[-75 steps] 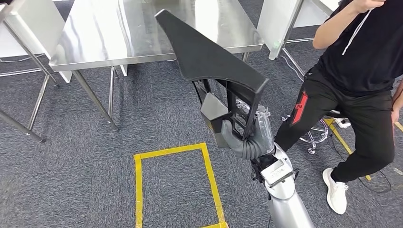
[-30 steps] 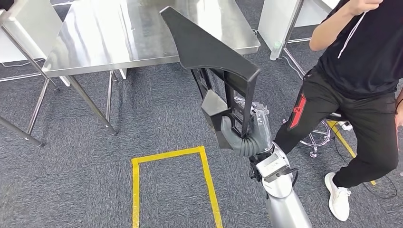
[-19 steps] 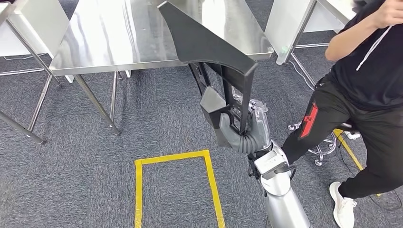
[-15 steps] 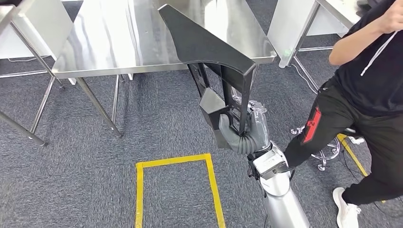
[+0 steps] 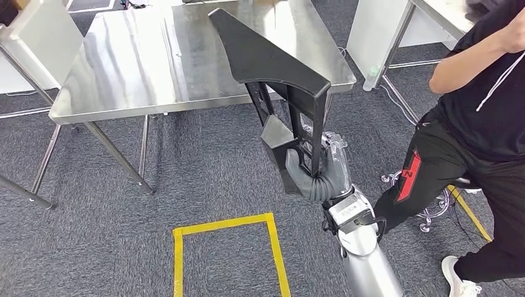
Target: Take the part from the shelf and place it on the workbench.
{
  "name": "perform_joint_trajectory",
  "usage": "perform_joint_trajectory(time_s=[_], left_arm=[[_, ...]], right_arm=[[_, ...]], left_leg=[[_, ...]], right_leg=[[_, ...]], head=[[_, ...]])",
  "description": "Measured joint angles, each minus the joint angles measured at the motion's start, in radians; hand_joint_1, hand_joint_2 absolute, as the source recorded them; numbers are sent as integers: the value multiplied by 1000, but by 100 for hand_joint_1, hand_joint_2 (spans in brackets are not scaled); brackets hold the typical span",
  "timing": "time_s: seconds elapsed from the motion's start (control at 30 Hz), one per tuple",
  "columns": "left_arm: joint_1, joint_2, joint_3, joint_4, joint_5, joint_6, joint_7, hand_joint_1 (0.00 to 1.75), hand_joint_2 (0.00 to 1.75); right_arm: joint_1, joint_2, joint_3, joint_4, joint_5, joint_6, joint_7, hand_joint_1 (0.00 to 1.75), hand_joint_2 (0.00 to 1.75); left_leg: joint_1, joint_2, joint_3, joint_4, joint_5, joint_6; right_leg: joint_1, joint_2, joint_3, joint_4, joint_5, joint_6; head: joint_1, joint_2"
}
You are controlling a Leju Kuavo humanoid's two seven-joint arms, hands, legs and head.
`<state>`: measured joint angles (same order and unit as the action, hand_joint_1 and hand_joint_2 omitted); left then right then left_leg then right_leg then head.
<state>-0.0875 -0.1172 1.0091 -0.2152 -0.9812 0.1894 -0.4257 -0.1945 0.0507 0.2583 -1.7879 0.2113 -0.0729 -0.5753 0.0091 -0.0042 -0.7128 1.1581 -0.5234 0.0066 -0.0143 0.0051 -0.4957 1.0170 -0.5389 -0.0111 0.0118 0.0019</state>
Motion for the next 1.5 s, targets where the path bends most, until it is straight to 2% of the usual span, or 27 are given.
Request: perform_joint_trajectory(time_s=[0.07, 0.1, 0.2, 0.23, 0.3, 0.37, 0.43, 0.47, 0.53, 0.57, 0.6, 0.63, 0.73, 0.8, 0.87, 0.93, 0.97, 1.0, 1.1, 1.13, 1.2, 1.23, 1.3, 1.33, 1.4, 1.47, 1.5], left_arm=[[1, 2, 1, 0, 0, 0, 0, 0, 175], [1, 3, 1, 0, -1, 0, 0, 0, 175], [0, 3, 1, 0, 0, 0, -1, 0, 175], [-1, 3, 1, 0, 0, 0, -2, 0, 175], [-2, 4, 1, 0, -1, 0, -2, 0, 175], [-2, 3, 1, 0, -1, 0, -2, 0, 175], [0, 0, 1, 0, -1, 0, -2, 0, 175], [1, -2, 1, 0, -2, 0, -2, 0, 175], [0, -2, 2, 0, -2, 0, -2, 0, 175], [1, -2, 2, 0, -2, -1, -2, 0, 175], [1, -1, 3, 0, -2, -1, -2, 0, 175], [0, -1, 3, 0, -2, -1, -2, 0, 175], [-3, 1, 3, 0, -3, -1, -3, 0, 175], [-5, 1, 3, 0, -4, -2, -4, 0, 175], [-4, 0, 4, 0, -5, -5, -4, 0, 175], [-2, -1, 5, 0, -3, -7, -5, 0, 175], [-1, -1, 6, 0, -3, -8, -5, 0, 175], [-1, -1, 7, 0, -2, -9, -4, 0, 175], [1, 1, 9, 0, 1, -10, 0, 0, 175], [2, 1, 9, 0, 2, -10, 2, 0, 175], [1, -3, 10, 0, 3, -9, 3, 0, 175], [-1, -5, 10, 0, 2, -9, 2, 0, 175], [-7, -8, 9, 0, -4, -9, 1, 0, 175], [-10, -9, 9, 0, -7, -10, 1, 0, 175], [-13, -12, 9, 0, -17, -10, 4, 0, 175], [-14, -16, 7, 0, -28, -10, 9, 0, 175], [-15, -18, 6, 0, -32, -10, 10, 0, 175]], right_arm=[[-1, 0, 0, 2, 0, 0, 0, 175, 175], [-1, 0, 0, 4, 0, 0, 0, 175, 175], [-4, 0, 0, 4, 0, -1, 0, 175, 175], [-7, 0, 0, 4, 0, -1, 0, 175, 175], [-10, 0, 1, 5, 0, -1, -1, 175, 175], [-9, -1, 0, 6, -1, -1, 0, 175, 175], [-8, -3, 0, 10, 0, -1, 0, 175, 175], [-8, -4, 1, 12, 0, -1, 0, 175, 175], [-10, -5, 1, 18, 0, -1, 0, 175, 175], [-12, -5, 2, 21, 0, -1, 1, 175, 175], [-14, -6, 5, 24, 1, -1, 3, 175, 175], [-16, -6, 7, 28, 2, -2, 6, 175, 175], [-25, -5, 19, 35, 6, -4, 12, 175, 175], [-31, -4, 26, 39, 7, -4, 13, 175, 175], [-33, -4, 30, 45, 8, -5, 15, 175, 175], [-36, -4, 36, 54, 14, -6, 23, 175, 175], [-41, -4, 42, 62, 19, -6, 28, 175, 175], [-48, -3, 50, 72, 25, -8, 32, 175, 175], [-83, 9, 84, 125, 48, -22, 41, 175, 175], [-96, 17, 97, 143, 57, -30, 45, 175, 175], [-123, 37, 120, 169, 68, -42, 57, 175, 175], [-138, 46, 129, 179, 69, -46, 63, 175, 175], [-168, 59, 142, 195, 71, -52, 79, 175, 175], [-179, 62, 145, 202, 71, -54, 86, 175, 175], [-188, 64, 147, 212, 76, -61, 97, 175, 175], [-190, 63, 147, 220, 85, -70, 103, 175, 175], [-190, 63, 148, 224, 89, -74, 103, 175, 175]], left_leg=[[-7, 2, 21, -93, 101, 15], [-11, 3, 28, -114, 127, 22], [-16, 3, 61, -138, 121, 38], [-14, 1, 74, -145, 116, 44], [-8, -2, 98, -154, 102, 52], [-6, -6, 120, -155, 81, 53], [-5, -12, 151, -155, 55, 49], [-3, -14, 170, -155, 41, 46], [-2, -17, 204, -153, 11, 36], [-4, -17, 214, -153, -4, 30], [-6, -16, 223, -154, -20, 24], [-8, -15, 232, -150, -28, 18], [-4, -7, 217, -89, -17, 6], [0, -2, 145, 21, -22, -3], [1, 0, 53, 122, -79, -9], [1, 0, -4, 137, -126, -8], [0, 0, -13, 106, -116, -3], [-2, 1, -11, 53, -73, 6], [-19, -4, 1, -97, 109, 39], [-23, -8, 6, -117, 133, 44], [-23, -11, 37, -133, 129, 48], [-21, -11, 56, -141, 125, 50], [-17, -12, 92, -151, 113, 59], [-17, -14, 104, -153, 104, 62], [-16, -20, 129, -156, 82, 63], [-15, -27, 161, -157, 55, 61], [-15, -30, 180, -157, 40, 59]], right_leg=[[3, 1, 25, -5, -23, 9], [4, 2, 35, -8, -27, 15], [9, 3, 43, 12, -16, 44], [9, 3, 20, 52, -7, 50], [5, 2, -67, 180, -9, 48], [4, 2, -159, 280, -58, 37], [0, 1, -203, 270, -96, 38], [-3, 1, -205, 225, -83, 49], [-10, -7, -189, 98, 17, 85], [-10, -14, -178, 52, 69, 91], [-9, -20, -169, 25, 108, 88], [-9, -22, -161, 16, 124, 73], [-12, -13, -132, 14, 114, 26], [-11, -11, -112, 11, 97, 11], [-9, -9, -89, 10, 74, 4], [-6, -6, -59, 10, 49, 3], [-4, -5, -41, 10, 35, 3], [-2, -4, -26, 9, 22, 3], [4, 4, 8, 1, -15, 12], [8, 8, 20, 2, -20, 18], [14, 12, 32, 13, -17, 33], [14, 11, 27, 44, -7, 40], [13, 8, -40, 157, -3, 45], [12, 7, -87, 223, -16, 43], [11, 6, -172, 298, -80, 33], [11, 6, -208, 264, -115, 33], [11, 5, -210, 212, -93, 42]], head=[[1, 0], [1, 0], [1, 0], [1, 0], [1, 0], [2, 0], [2, 0], [2, 0], [3, 0], [3, 0], [2, 0], [2, 0], [0, 0], [-1, 0], [-2, 0], [-2, 0], [-2, 0], [-2, 0], [-2, 0], [-2, 0], [-2, 0], [-4, 0], [-5, 0], [-5, 0], [-5, 0], [-4, 0], [-4, 0]])
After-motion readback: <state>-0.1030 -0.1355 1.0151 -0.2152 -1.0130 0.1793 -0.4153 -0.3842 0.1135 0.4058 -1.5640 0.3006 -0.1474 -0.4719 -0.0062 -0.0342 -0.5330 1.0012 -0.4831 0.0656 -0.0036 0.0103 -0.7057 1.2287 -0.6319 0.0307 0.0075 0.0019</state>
